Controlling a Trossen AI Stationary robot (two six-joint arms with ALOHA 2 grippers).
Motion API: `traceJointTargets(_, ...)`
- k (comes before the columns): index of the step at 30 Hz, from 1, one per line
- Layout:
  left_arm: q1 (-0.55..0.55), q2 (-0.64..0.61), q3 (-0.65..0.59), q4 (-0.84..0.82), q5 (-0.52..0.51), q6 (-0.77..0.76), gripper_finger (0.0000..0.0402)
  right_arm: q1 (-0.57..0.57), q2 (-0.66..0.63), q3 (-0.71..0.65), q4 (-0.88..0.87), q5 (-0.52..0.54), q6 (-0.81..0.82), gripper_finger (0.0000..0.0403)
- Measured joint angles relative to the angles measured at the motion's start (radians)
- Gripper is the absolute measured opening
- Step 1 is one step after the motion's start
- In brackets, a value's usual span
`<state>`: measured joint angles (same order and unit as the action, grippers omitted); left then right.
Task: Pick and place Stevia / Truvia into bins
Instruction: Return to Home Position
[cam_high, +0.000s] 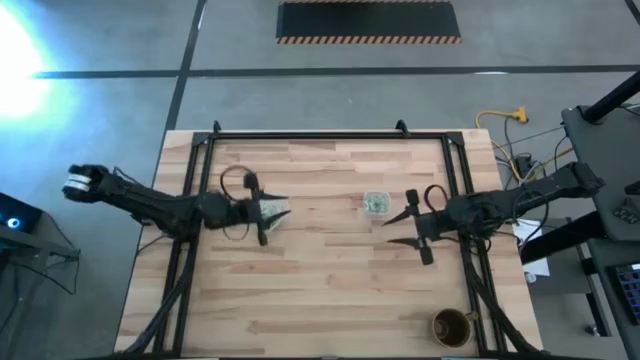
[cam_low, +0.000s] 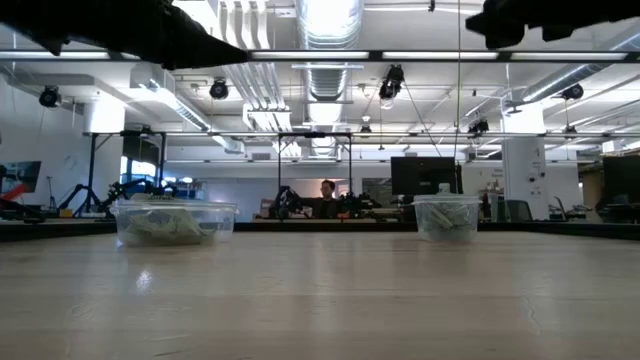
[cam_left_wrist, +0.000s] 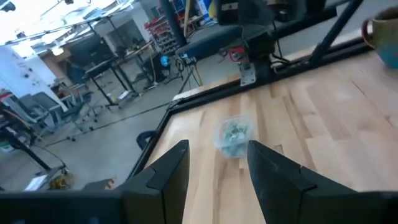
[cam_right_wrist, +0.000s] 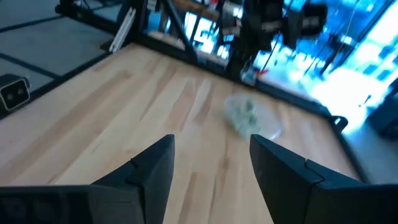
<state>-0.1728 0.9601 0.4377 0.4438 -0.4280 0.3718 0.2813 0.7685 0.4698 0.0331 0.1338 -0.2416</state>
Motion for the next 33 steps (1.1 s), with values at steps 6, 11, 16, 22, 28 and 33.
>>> traceJointTargets(6,0.115,-0.068,-0.022,-0.011,0.115,-0.024,0.0146,0.000,-0.144,-0.001,-0.071,0.000,-0.070,0.0199)
traceJointTargets(11,0.135,-0.152,-0.041,-0.094,0.145,-0.025,0.0146,0.000,-0.296,-0.016,-0.189,0.000,-0.053,0.0199)
traceJointTargets(16,0.135,-0.285,-0.094,-0.149,0.184,-0.026,0.0146,0.000,-0.485,-0.080,-0.225,0.014,-0.033,0.0199)
traceJointTargets(22,0.137,-0.480,-0.201,-0.147,0.189,-0.080,0.0146,0.000,-0.714,-0.149,-0.236,0.221,0.033,0.0198)
traceJointTargets(28,0.140,-0.609,-0.307,-0.130,0.188,-0.113,0.0146,-0.002,-0.755,-0.162,-0.286,0.311,0.119,0.0198)
traceJointTargets(33,0.140,-0.747,-0.380,-0.117,0.190,-0.129,0.0146,-0.005,-0.734,-0.165,-0.292,0.315,0.149,0.0198)
